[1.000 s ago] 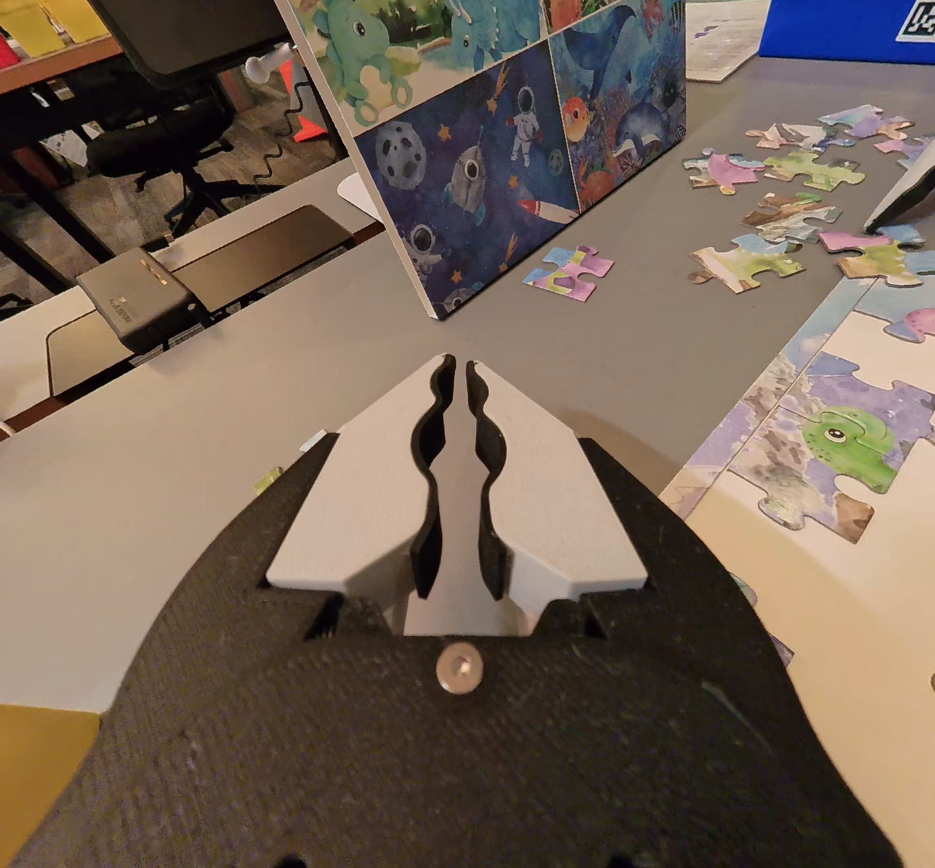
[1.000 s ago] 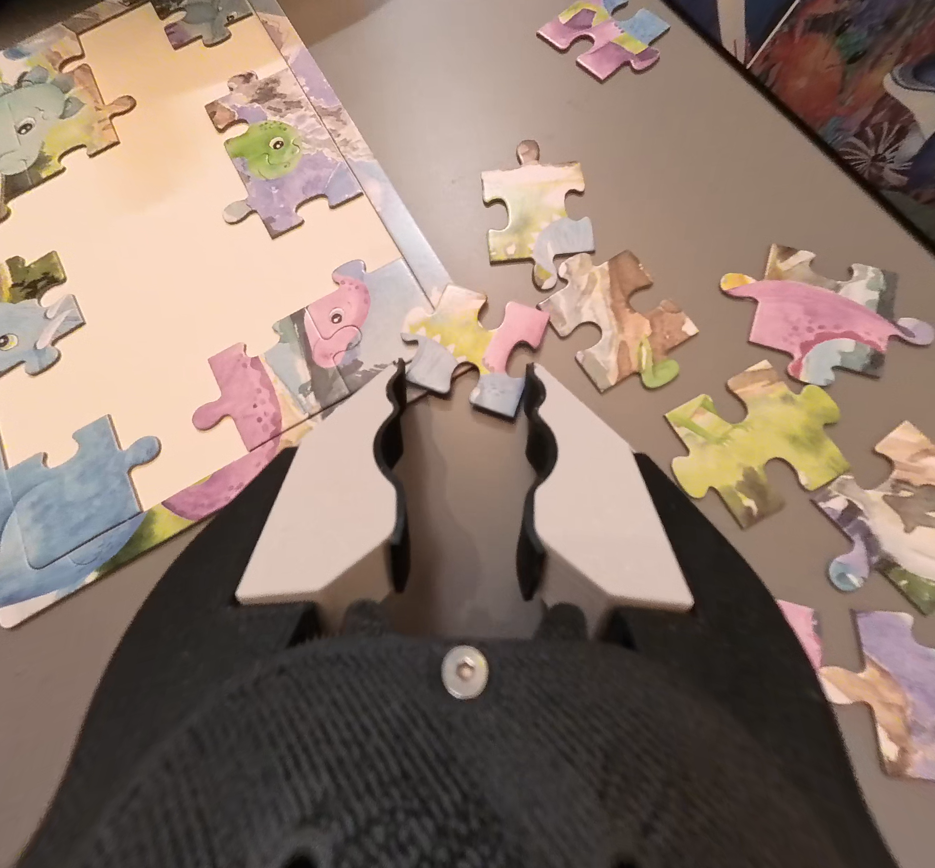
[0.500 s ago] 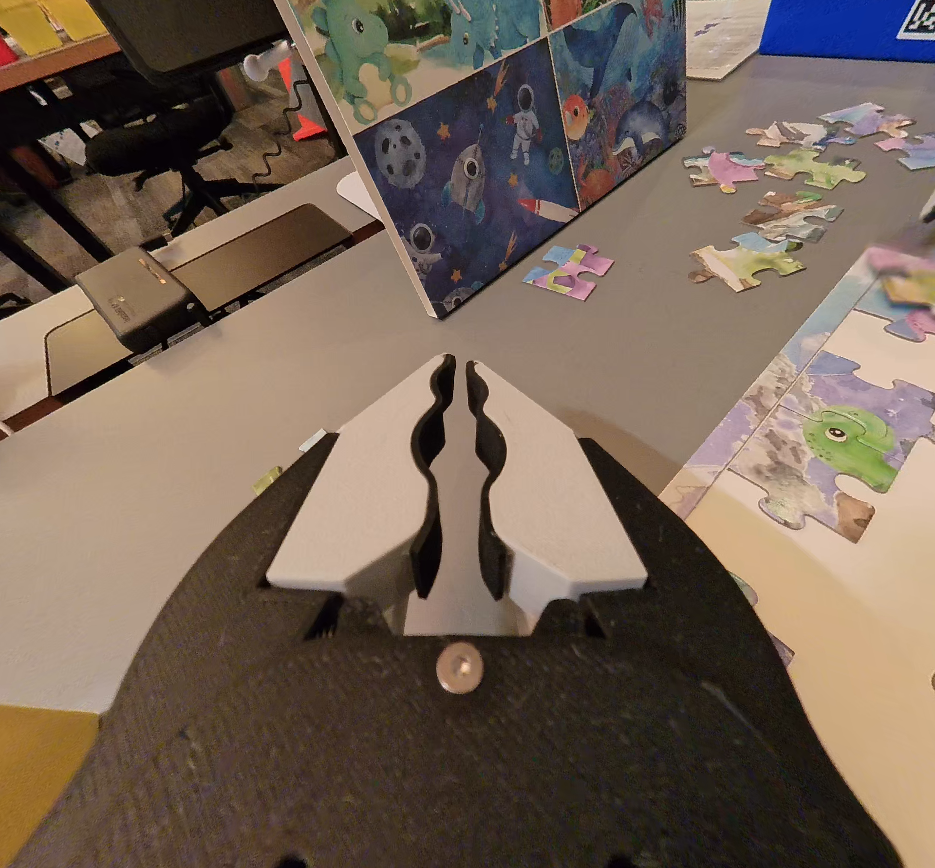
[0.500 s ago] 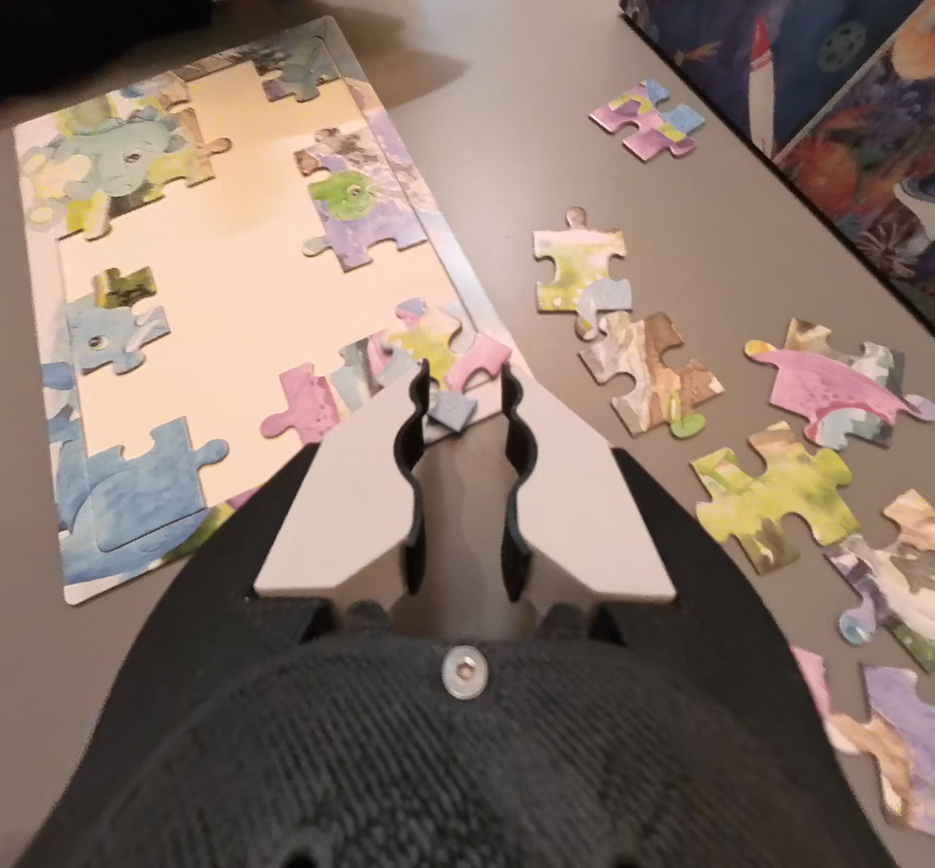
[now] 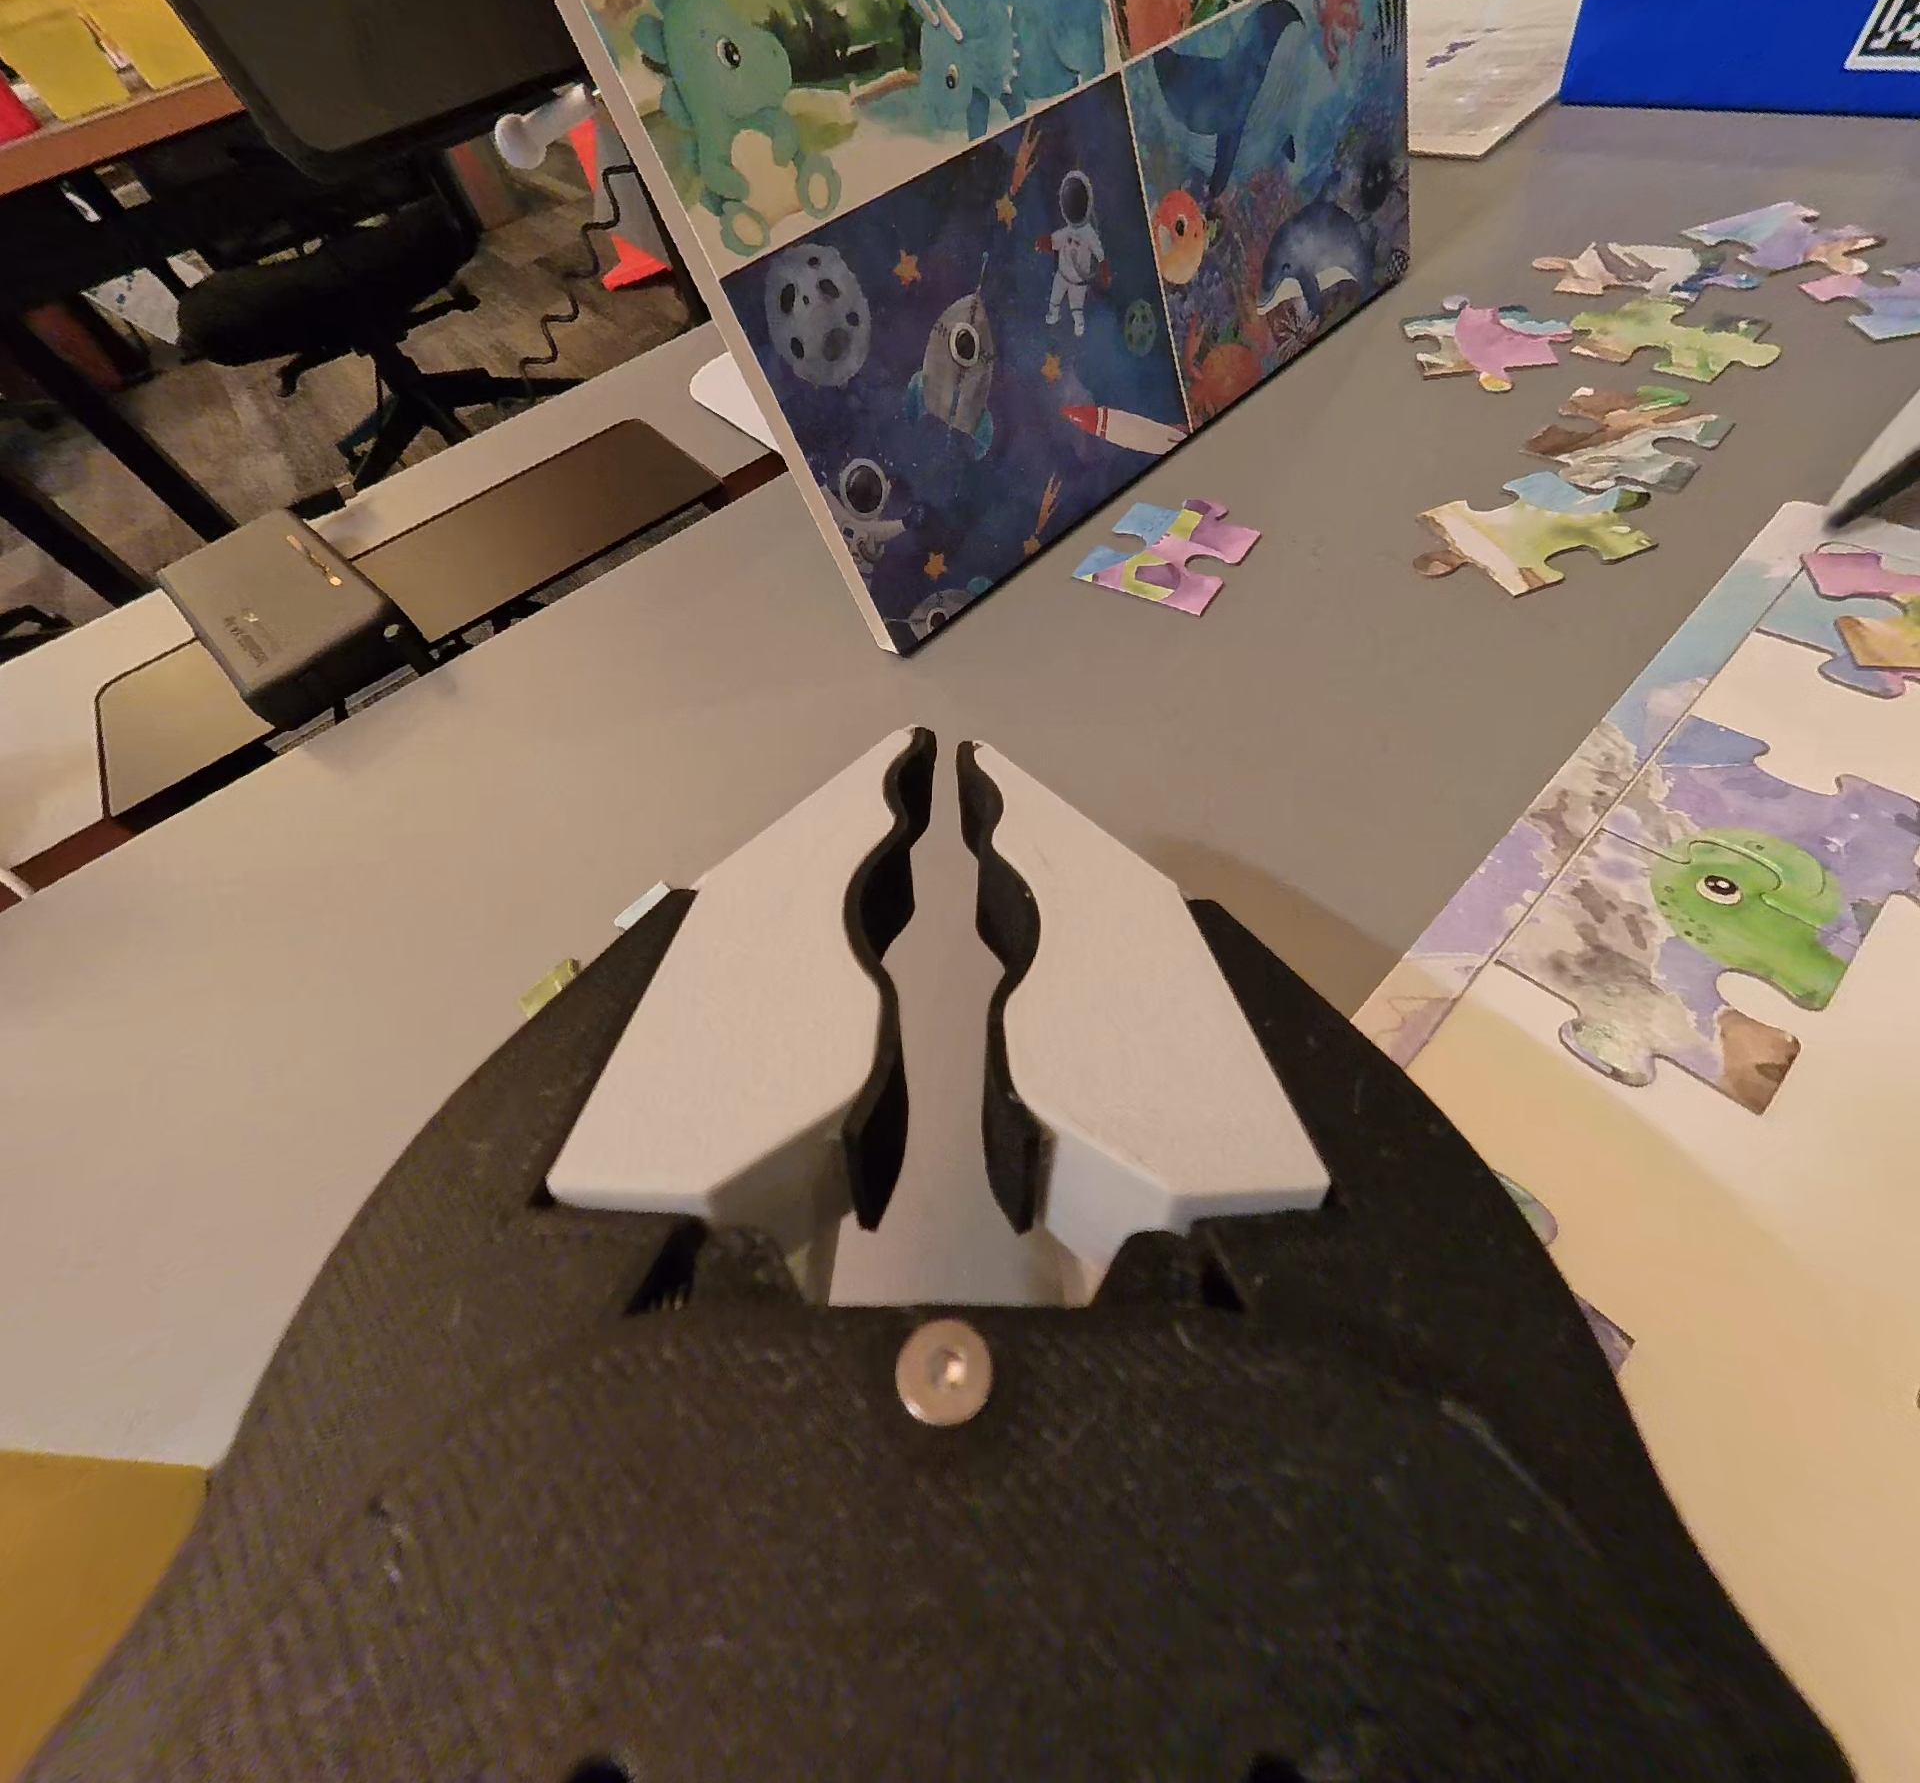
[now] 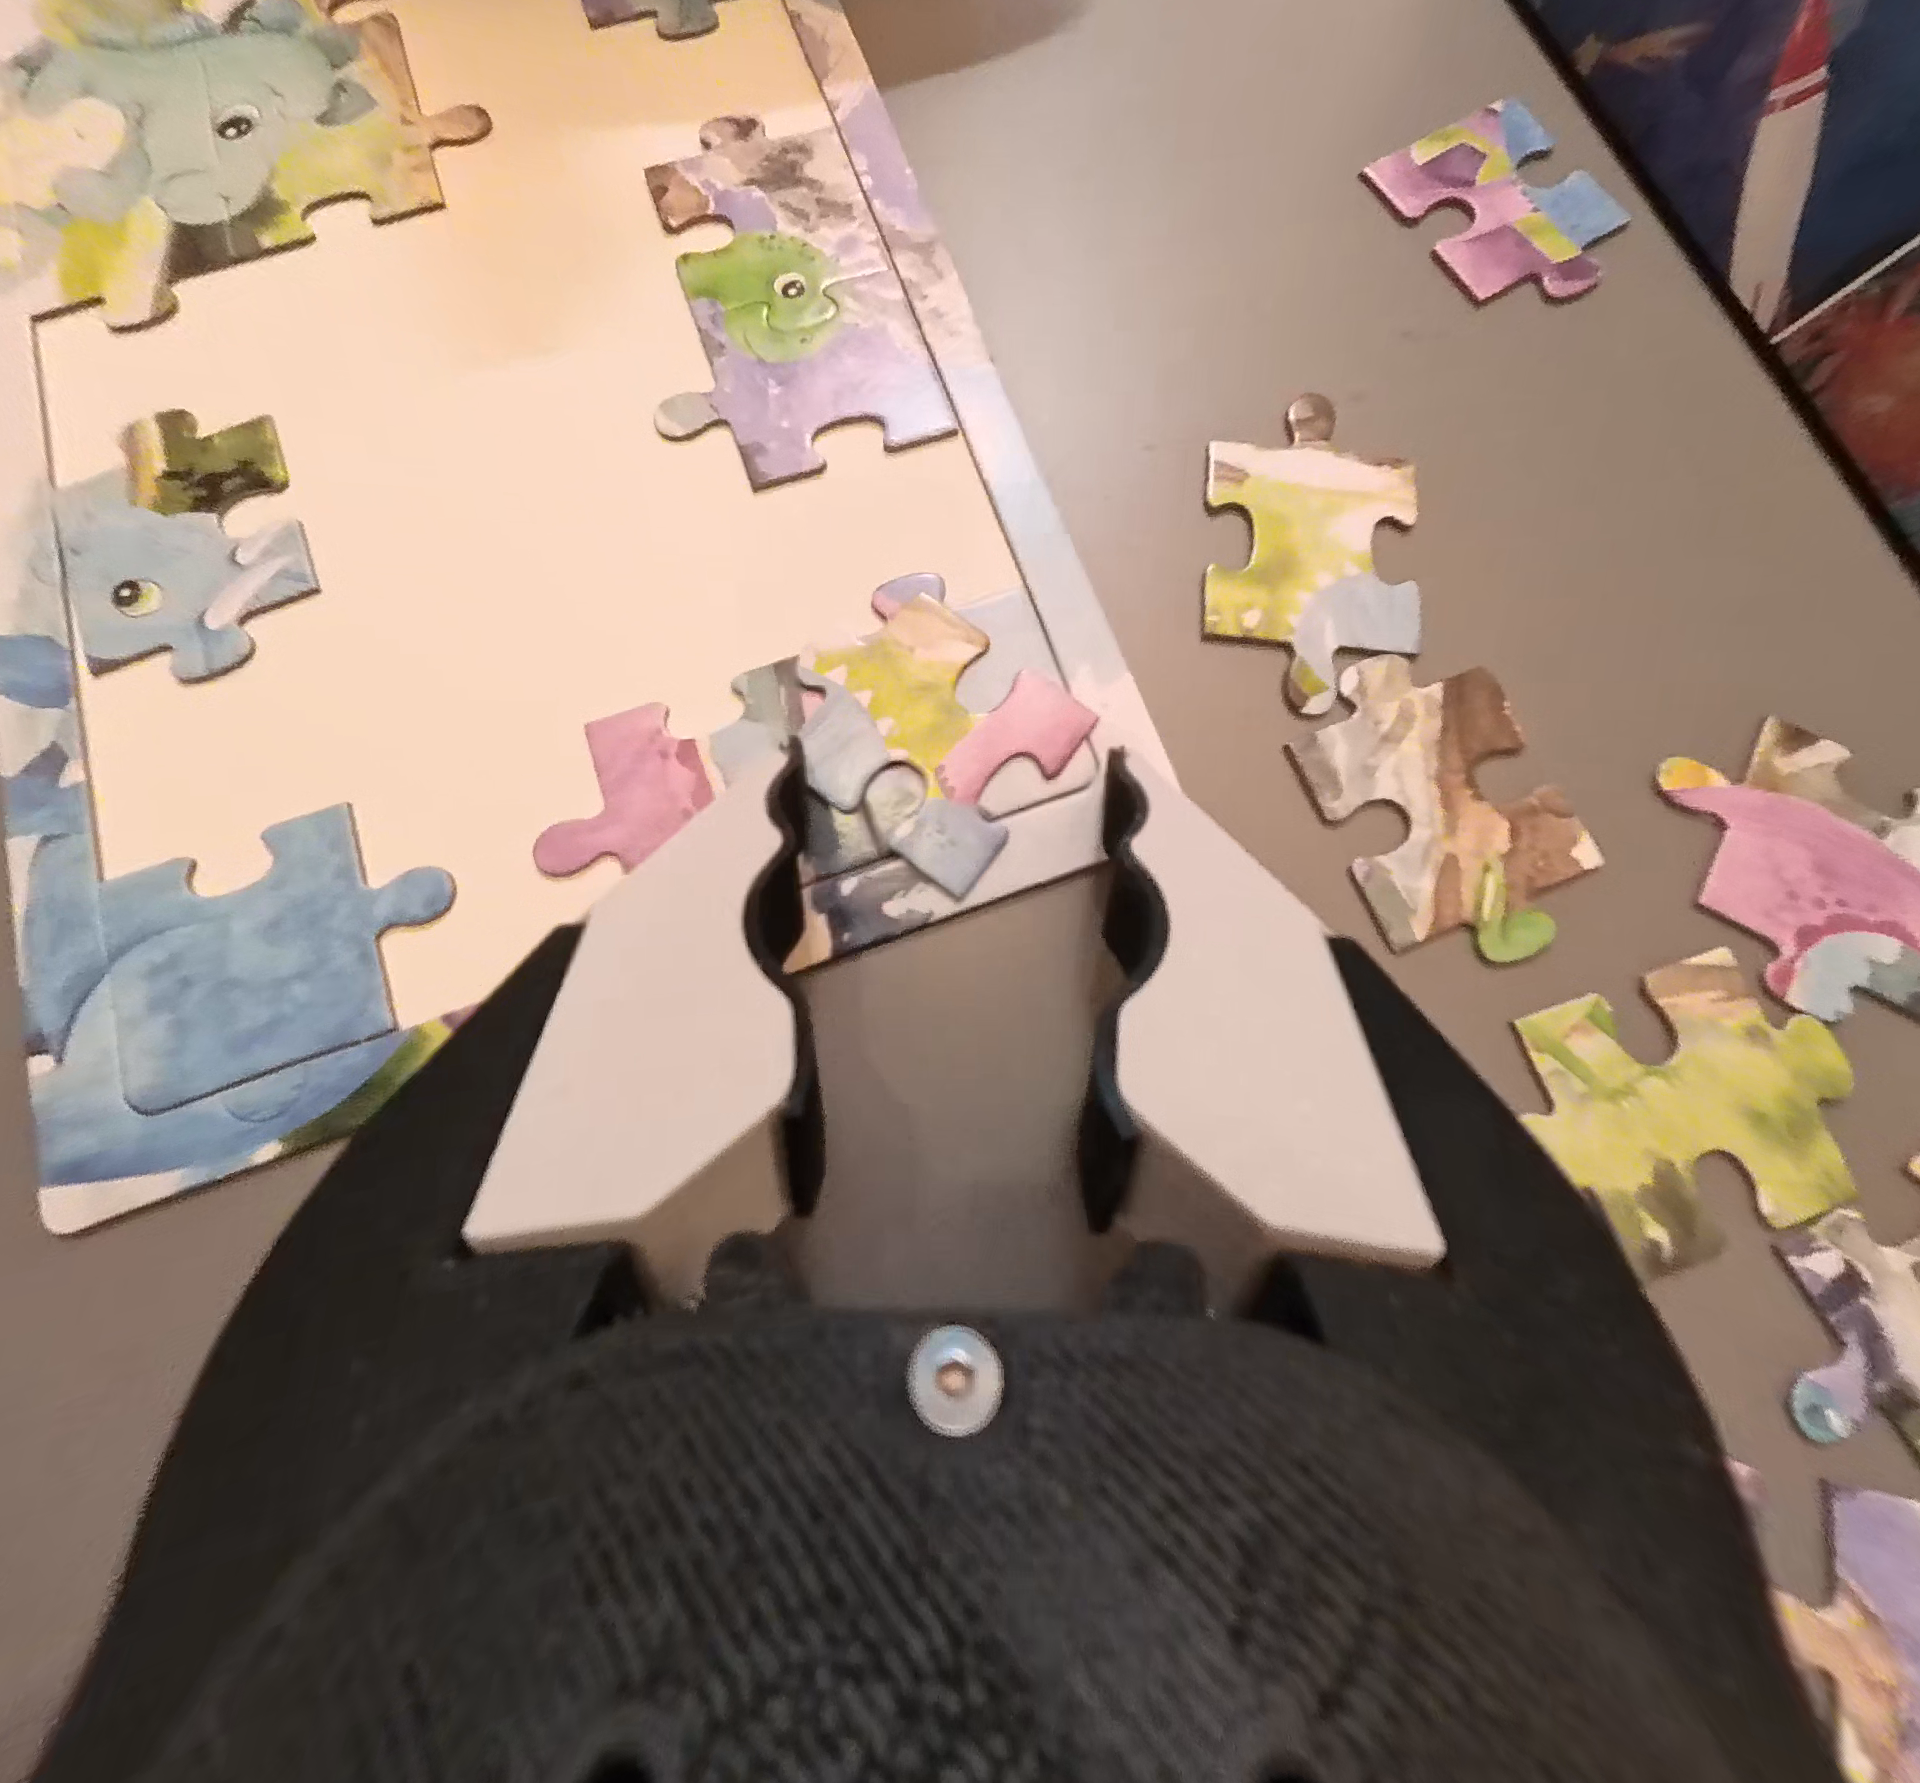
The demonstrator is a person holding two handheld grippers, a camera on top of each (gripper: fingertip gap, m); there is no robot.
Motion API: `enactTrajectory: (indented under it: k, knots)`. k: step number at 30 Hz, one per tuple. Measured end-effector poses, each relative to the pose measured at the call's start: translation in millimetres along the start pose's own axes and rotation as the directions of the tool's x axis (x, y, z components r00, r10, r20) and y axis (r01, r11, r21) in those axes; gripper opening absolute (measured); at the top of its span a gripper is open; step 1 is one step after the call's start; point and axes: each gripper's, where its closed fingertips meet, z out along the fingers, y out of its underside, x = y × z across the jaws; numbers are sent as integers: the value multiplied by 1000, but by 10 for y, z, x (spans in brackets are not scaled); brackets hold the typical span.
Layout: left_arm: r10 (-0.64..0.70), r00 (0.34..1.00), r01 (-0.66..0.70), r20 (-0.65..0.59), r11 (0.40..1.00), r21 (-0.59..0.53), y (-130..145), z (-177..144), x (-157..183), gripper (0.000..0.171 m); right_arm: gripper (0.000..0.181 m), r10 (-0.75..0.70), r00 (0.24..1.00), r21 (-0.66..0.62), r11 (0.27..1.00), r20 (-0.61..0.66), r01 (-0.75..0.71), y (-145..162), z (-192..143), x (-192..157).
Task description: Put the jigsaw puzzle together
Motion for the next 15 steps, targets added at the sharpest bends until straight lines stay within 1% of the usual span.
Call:
enactTrajectory:
  k: [6, 11, 13, 15]
  knots:
    - [0, 1000, 0, 0, 1000, -1, 2, 1, 0, 1, 50, 10, 996, -24, 1000, -89, -13, 82, -89, 197]
    - [1, 1000, -1, 0, 1000, -1, 2, 0, 0, 1, 43, 22, 975, -42, 999, -220, -32, 135, -182, 437]
    - [1, 1000, -1, 0, 1000, -1, 1, 0, 1, 1, 43, 29, 976, -14, 999, -218, -33, 85, -191, 431]
    - [2, 1000, -2, 0, 1000, -1, 3, 1, 1, 1, 45, 47, 986, 27, 999, -162, -43, 3, -168, 331]
